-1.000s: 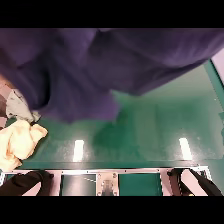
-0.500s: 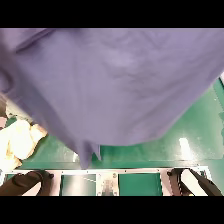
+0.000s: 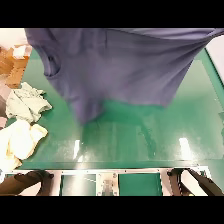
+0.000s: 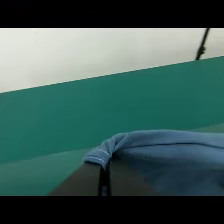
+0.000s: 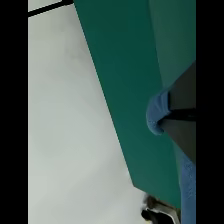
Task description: Fold the shirts.
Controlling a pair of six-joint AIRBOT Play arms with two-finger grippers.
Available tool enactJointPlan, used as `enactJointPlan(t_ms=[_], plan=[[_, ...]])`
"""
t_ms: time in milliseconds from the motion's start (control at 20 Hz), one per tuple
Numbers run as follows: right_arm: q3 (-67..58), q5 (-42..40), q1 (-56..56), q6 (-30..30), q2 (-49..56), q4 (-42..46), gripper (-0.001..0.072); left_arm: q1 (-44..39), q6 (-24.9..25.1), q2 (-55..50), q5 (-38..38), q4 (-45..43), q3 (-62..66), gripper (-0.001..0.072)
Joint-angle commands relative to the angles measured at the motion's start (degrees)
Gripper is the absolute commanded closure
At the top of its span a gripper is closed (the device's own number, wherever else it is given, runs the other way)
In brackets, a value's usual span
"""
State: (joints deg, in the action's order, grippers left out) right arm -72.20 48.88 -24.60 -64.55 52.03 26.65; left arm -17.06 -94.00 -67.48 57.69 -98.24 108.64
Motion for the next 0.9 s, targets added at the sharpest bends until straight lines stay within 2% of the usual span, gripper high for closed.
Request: enactJointPlan(t_ms=[0, 150, 300, 550, 650, 850], plan=[[-6.62, 1.92, 0.57, 1.84, -1.29, -0.2, 0.0698, 0.02, 6.29, 2.19, -2.58, 8.57, 4.68, 0.0684], [-17.22, 3.65, 0.57, 2.29, -4.46, -0.02, 0.0698, 0.02, 11.34, 9.53, -3.65, 15.91, 9.2, 0.0684], [-22.75, 2.58, 0.57, 2.29, -9.2, 0.61, 0.0697, 0.02, 15.08, 18.32, -5.79, 21.4, 9.2, 0.0684], [-23.12, -1.07, 0.57, 2.03, -14.97, 5.38, 0.0698, 0.02, 13.11, 24.13, -2.97, 20.26, 9.07, 0.0684], [-21.73, -0.15, 0.57, 0.07, -14.49, 5.81, 0.0698, 0.02, 8.46, 21.55, 1.33, 15.78, 9.07, 0.0684], [-10.16, 0.2, 0.61, -2.49, -11.23, 5.73, 0.0698, 0.02, 7.08, 10.51, 6.47, 14.6, 5.88, 0.0684]])
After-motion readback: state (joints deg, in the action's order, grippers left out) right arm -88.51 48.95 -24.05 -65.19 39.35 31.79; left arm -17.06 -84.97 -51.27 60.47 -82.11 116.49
